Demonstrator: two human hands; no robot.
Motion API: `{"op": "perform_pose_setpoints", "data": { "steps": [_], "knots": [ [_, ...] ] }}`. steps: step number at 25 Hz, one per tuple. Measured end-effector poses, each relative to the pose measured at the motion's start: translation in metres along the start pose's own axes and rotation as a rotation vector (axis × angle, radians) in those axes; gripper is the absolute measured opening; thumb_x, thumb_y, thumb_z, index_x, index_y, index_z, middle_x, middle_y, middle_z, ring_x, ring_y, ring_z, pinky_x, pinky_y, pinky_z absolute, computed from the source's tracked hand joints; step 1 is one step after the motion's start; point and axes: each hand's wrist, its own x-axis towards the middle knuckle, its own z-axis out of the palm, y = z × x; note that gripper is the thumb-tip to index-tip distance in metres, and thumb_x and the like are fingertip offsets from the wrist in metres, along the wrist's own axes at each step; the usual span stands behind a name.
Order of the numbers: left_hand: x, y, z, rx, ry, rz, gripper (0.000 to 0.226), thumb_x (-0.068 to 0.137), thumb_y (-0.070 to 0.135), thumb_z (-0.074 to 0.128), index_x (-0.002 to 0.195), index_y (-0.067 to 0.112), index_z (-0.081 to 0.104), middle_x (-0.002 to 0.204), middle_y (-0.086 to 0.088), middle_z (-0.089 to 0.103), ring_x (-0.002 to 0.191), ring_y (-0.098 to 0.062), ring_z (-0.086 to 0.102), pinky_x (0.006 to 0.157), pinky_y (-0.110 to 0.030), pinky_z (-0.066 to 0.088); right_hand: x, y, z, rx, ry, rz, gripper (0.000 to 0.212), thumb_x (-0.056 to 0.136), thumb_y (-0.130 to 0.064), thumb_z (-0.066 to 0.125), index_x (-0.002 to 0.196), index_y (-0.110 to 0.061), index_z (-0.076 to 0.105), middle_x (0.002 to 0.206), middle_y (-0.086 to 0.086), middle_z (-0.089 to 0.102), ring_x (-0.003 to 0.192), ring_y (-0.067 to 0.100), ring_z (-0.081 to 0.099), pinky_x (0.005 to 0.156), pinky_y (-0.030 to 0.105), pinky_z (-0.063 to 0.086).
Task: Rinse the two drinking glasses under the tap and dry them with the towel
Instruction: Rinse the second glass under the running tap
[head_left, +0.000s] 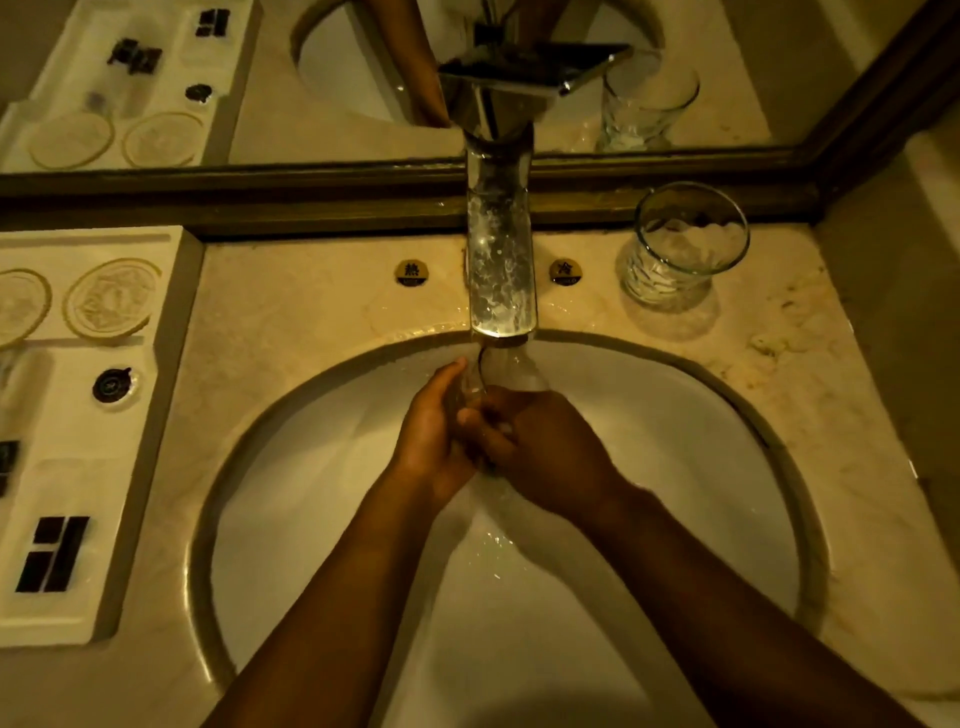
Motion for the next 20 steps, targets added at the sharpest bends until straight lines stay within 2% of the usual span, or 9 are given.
{"op": "perform_pose_setpoints", "data": {
  "steps": [3,5,7,9,10,12,15,18,20],
  "knots": [
    [0.004,0.013,-0.007,0.090,-0.074,-0.027,0.035,0.094,0.035,0.053,0.099,0.011,0.078,0.095,-0.012,0.075,0.086,-0.026,0.073,0.083,-0.040,0.055,-0.002,0.015,-0.007,-0.096,-0.147,-0.244,0.038,0.095,-0.045,0.052,0.127,-0.030,0.063,0.122,-0.006,0.067,0.110,0.013,0.061,0.091,0.029,0.051],
    [0.003,0.021,-0.014,0.113,-0.149,-0.121,0.044,0.091,0.045,0.054,0.105,0.012,0.078,0.110,-0.016,0.073,0.093,-0.030,0.070,0.085,-0.049,0.056,-0.001,0.020,-0.008,-0.090,-0.167,-0.356,0.046,0.094,-0.050,0.045,0.131,-0.029,0.061,0.130,-0.005,0.064,0.118,0.015,0.058,0.098,0.032,0.049],
    [0.001,0.025,-0.021,0.067,-0.255,-0.202,0.055,0.090,0.057,0.053,0.113,0.012,0.076,0.119,-0.015,0.069,0.091,-0.025,0.060,0.064,-0.029,0.053,0.001,0.020,-0.007,-0.076,-0.116,-0.332,0.054,0.095,-0.056,0.034,0.130,-0.028,0.062,0.127,-0.003,0.066,0.115,0.015,0.059,0.096,0.029,0.048],
    [-0.005,0.021,-0.016,0.005,-0.303,-0.184,0.053,0.092,0.055,0.052,0.116,0.013,0.074,0.118,-0.012,0.070,0.093,-0.020,0.055,0.066,-0.018,0.032,-0.001,0.014,-0.003,-0.062,0.048,-0.300,0.050,0.096,-0.052,0.035,0.114,-0.022,0.072,0.106,-0.002,0.074,0.095,0.014,0.065,0.079,0.024,0.047],
    [-0.005,0.016,-0.010,-0.011,-0.261,-0.110,0.045,0.094,0.048,0.053,0.113,0.015,0.076,0.114,-0.011,0.073,0.097,-0.021,0.059,0.073,-0.020,0.033,-0.003,0.011,0.000,-0.038,0.160,-0.289,0.045,0.097,-0.047,0.040,0.101,-0.019,0.075,0.090,-0.001,0.074,0.081,0.012,0.066,0.072,0.020,0.043],
    [-0.002,0.001,-0.002,-0.014,-0.119,0.156,0.027,0.097,0.031,0.054,0.104,0.016,0.076,0.100,-0.007,0.076,0.096,-0.023,0.068,0.086,-0.029,0.046,-0.005,0.005,0.009,0.054,0.346,-0.192,0.040,0.097,-0.044,0.047,0.081,-0.019,0.074,0.067,-0.006,0.068,0.061,0.005,0.059,0.064,0.019,0.042],
    [-0.002,-0.024,0.003,0.085,0.041,0.507,0.017,0.097,0.015,0.055,0.101,0.017,0.071,0.093,-0.006,0.070,0.089,-0.019,0.066,0.079,-0.031,0.055,0.000,-0.006,0.014,0.241,0.406,0.073,0.051,0.099,-0.051,0.041,0.077,-0.018,0.073,0.065,-0.005,0.071,0.059,0.009,0.066,0.060,0.031,0.055],
    [-0.007,-0.027,0.011,0.105,0.150,0.567,0.022,0.101,0.012,0.051,0.099,0.019,0.071,0.086,0.003,0.073,0.083,-0.010,0.069,0.072,-0.022,0.056,0.000,-0.015,0.010,0.369,0.348,0.136,0.043,0.103,-0.040,0.042,0.083,-0.016,0.073,0.069,0.000,0.071,0.061,0.012,0.067,0.061,0.031,0.057],
    [-0.010,-0.025,0.015,0.045,0.244,0.481,0.024,0.102,0.017,0.050,0.091,0.019,0.072,0.079,0.005,0.076,0.079,-0.010,0.071,0.069,-0.021,0.056,-0.009,-0.010,0.009,0.264,0.151,0.001,0.035,0.103,-0.033,0.044,0.098,-0.014,0.073,0.084,0.005,0.074,0.072,0.016,0.070,0.069,0.030,0.057]
  ]
}}
